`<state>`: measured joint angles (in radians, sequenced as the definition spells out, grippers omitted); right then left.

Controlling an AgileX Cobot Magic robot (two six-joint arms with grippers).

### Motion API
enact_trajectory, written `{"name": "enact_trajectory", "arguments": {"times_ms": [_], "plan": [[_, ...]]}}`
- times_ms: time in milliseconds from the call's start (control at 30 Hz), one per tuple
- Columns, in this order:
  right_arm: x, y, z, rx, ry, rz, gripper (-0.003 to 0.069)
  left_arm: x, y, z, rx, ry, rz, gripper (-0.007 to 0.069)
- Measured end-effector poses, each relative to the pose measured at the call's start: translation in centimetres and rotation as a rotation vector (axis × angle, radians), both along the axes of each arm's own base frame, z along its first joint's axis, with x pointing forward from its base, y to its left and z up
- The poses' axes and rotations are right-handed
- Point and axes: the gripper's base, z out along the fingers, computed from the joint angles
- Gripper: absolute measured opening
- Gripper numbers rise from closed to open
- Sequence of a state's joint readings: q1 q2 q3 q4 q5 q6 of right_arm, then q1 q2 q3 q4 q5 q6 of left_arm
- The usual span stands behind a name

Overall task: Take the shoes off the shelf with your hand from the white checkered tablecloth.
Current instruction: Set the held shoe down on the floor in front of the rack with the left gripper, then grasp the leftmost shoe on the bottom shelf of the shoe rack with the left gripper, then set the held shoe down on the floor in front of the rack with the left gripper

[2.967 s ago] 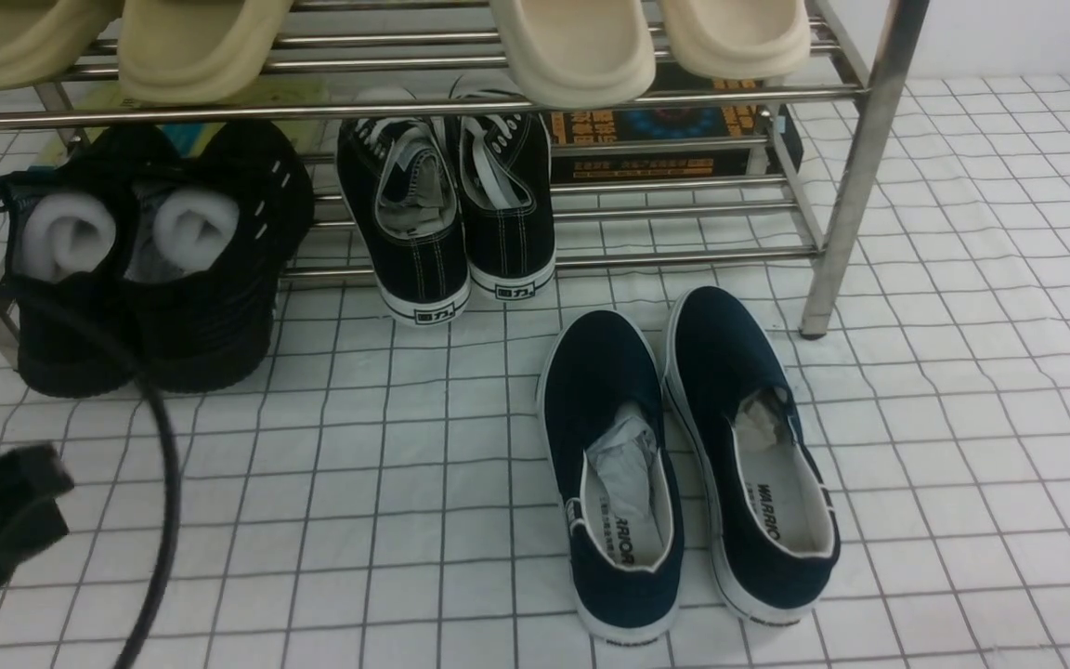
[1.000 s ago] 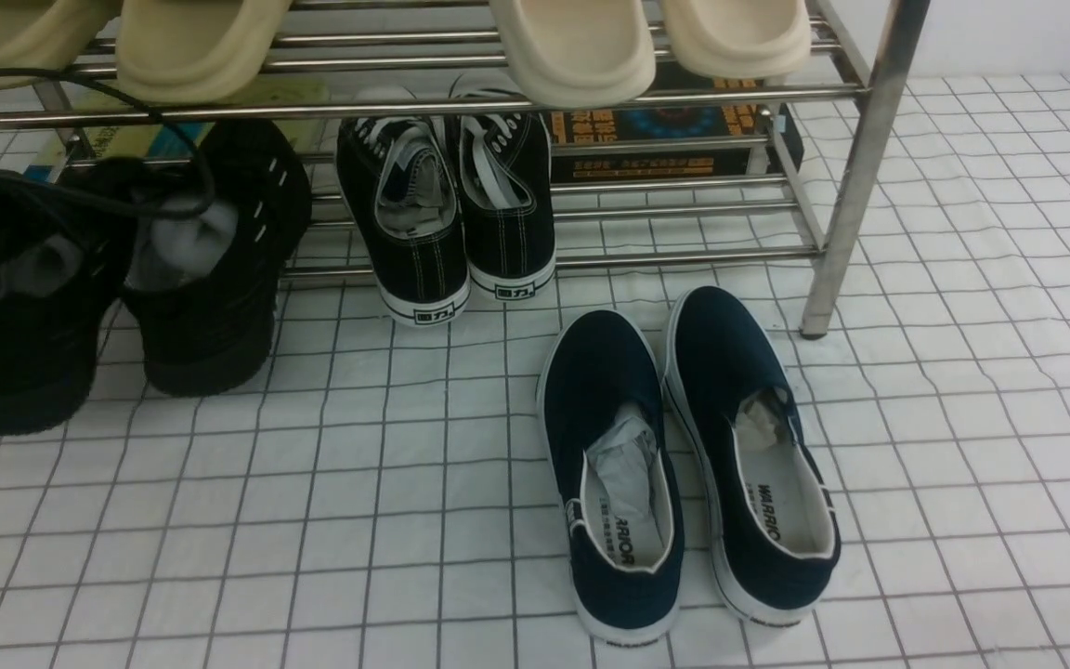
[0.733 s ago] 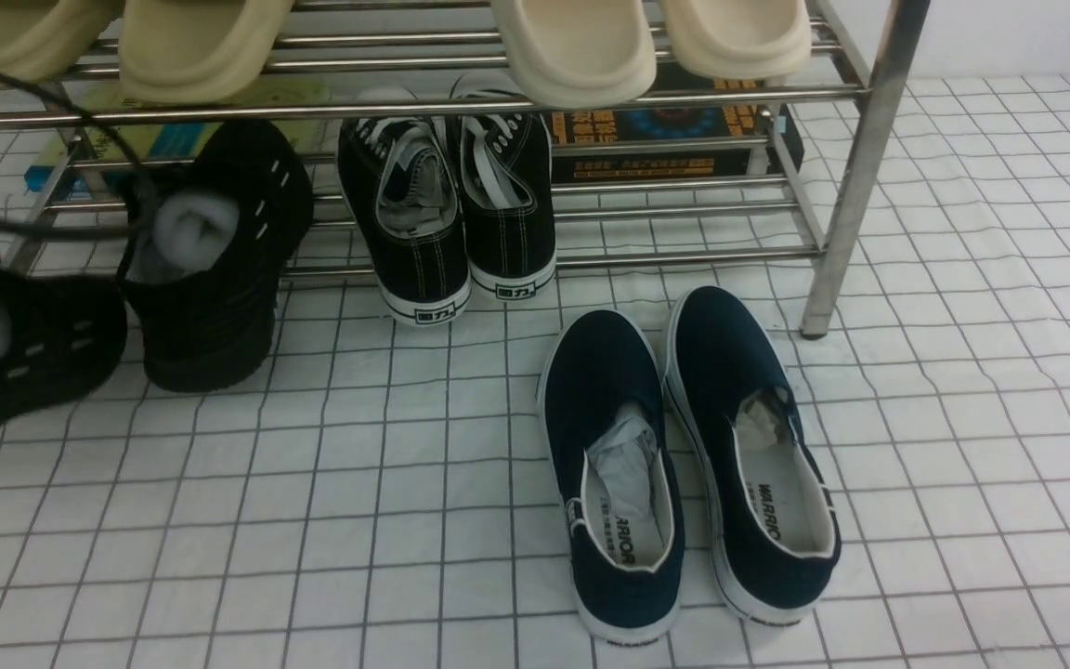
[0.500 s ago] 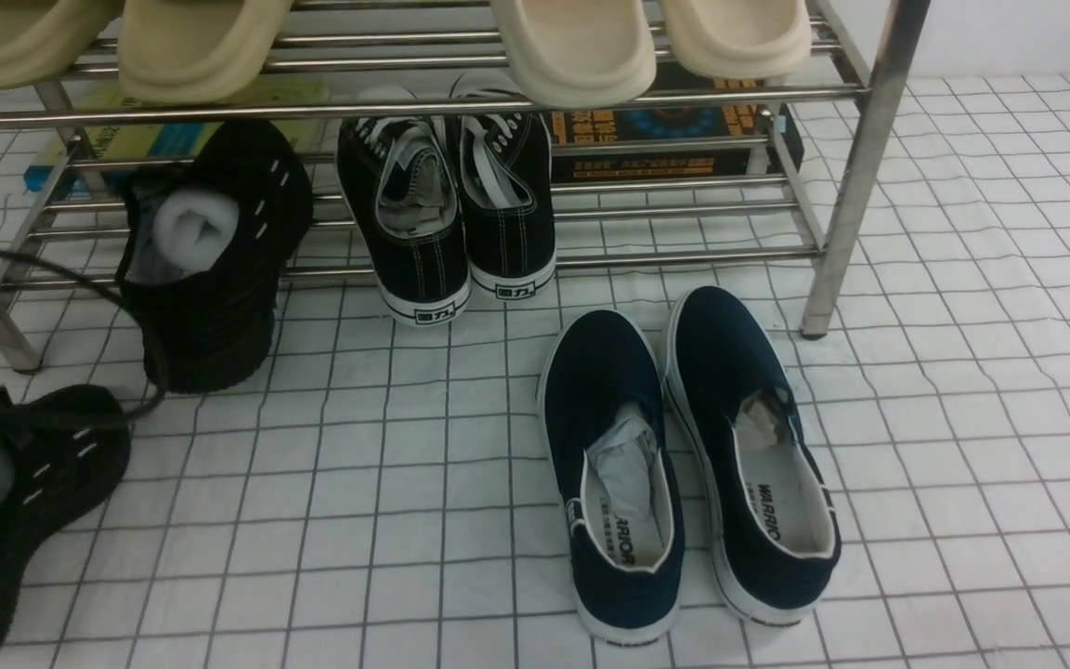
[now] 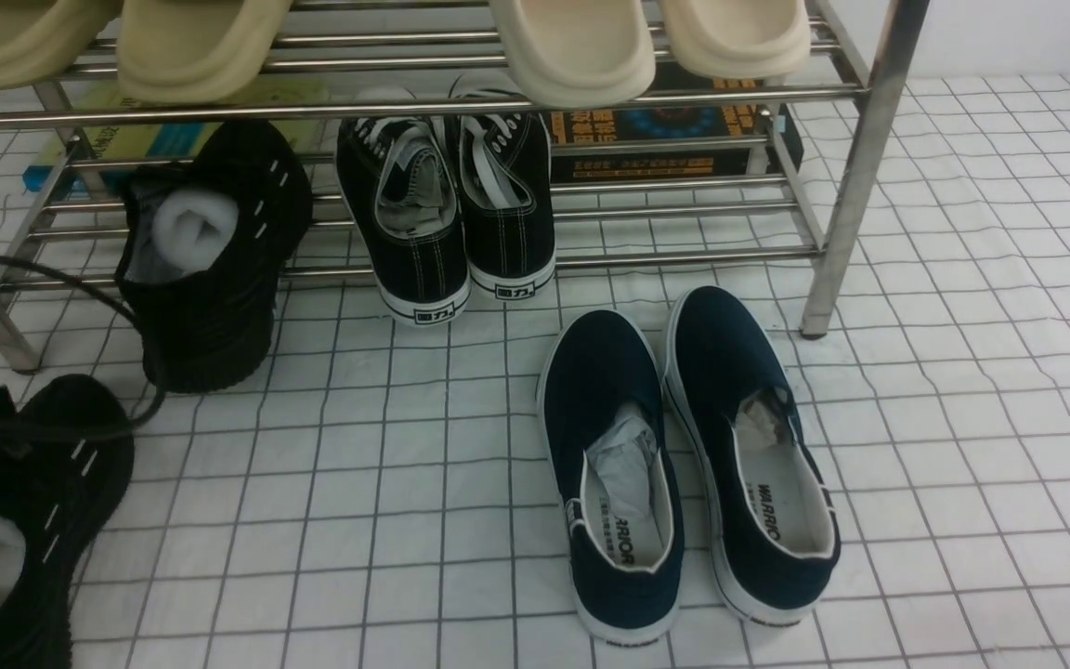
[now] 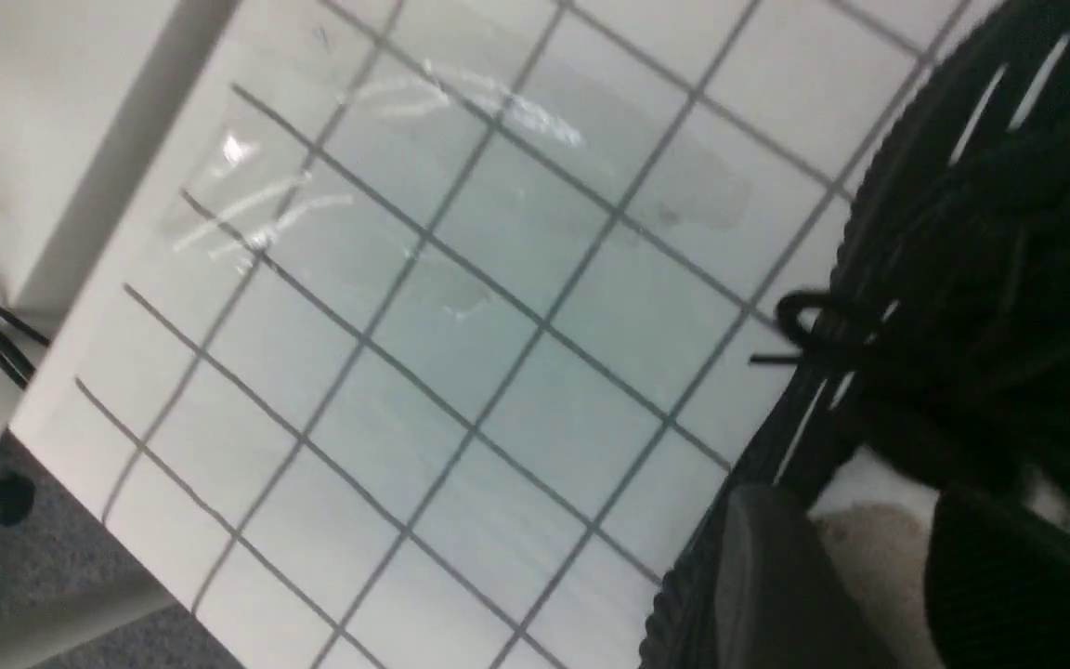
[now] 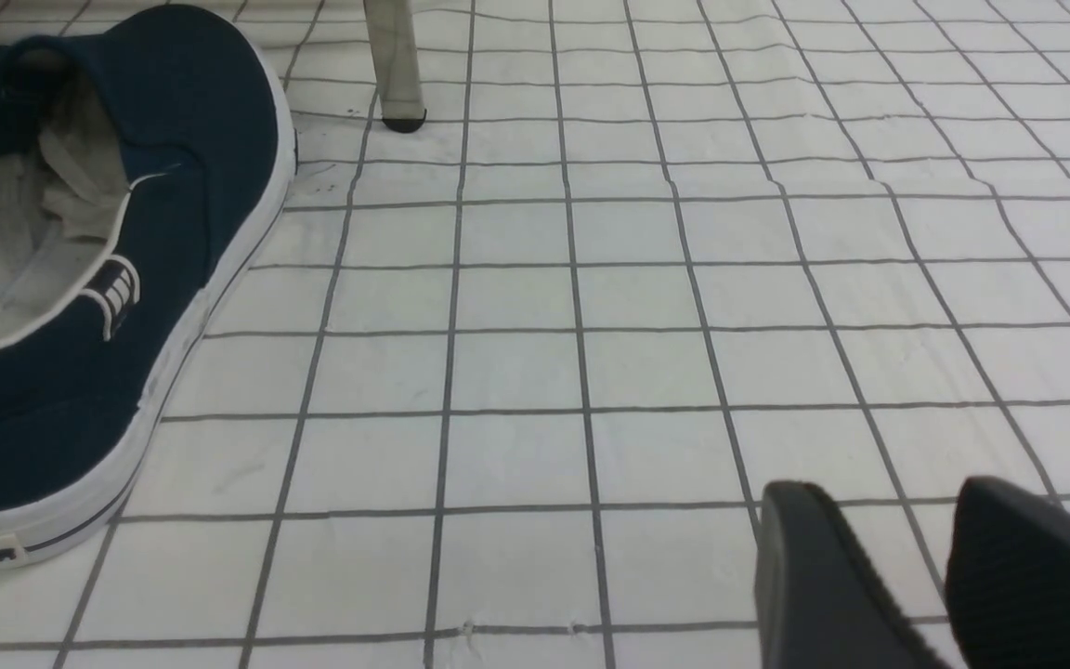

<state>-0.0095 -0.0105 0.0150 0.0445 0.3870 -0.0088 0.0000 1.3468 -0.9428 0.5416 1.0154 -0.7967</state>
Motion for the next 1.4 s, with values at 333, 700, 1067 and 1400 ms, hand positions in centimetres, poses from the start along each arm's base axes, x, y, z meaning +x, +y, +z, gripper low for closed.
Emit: {"name": "enact_trajectory", "arguments": {"times_ms": [333, 700, 1067, 1400], "plan": [[0.0, 0.0, 0.0, 0.000, 0.000, 0.000, 0.0239, 5.3, -2.8, 5.3, -0.236, -0.355, -0.234, 0.0441], [0.0, 0.0, 0.0, 0.000, 0.000, 0.000, 0.0239, 10.4, -3.8, 0.6, -0.340, -0.397, -0.277, 0.0417], [0.0, 0.0, 0.0, -0.001, 0.000, 0.000, 0.0239, 9.6, -4.0, -0.8, -0.375, -0.248, -0.258, 0.0019], [0.0, 0.0, 0.0, -0.001, 0.000, 0.000, 0.0239, 0.8, -4.0, 0.7, -0.403, 0.006, -0.226, 0.0013]]}}
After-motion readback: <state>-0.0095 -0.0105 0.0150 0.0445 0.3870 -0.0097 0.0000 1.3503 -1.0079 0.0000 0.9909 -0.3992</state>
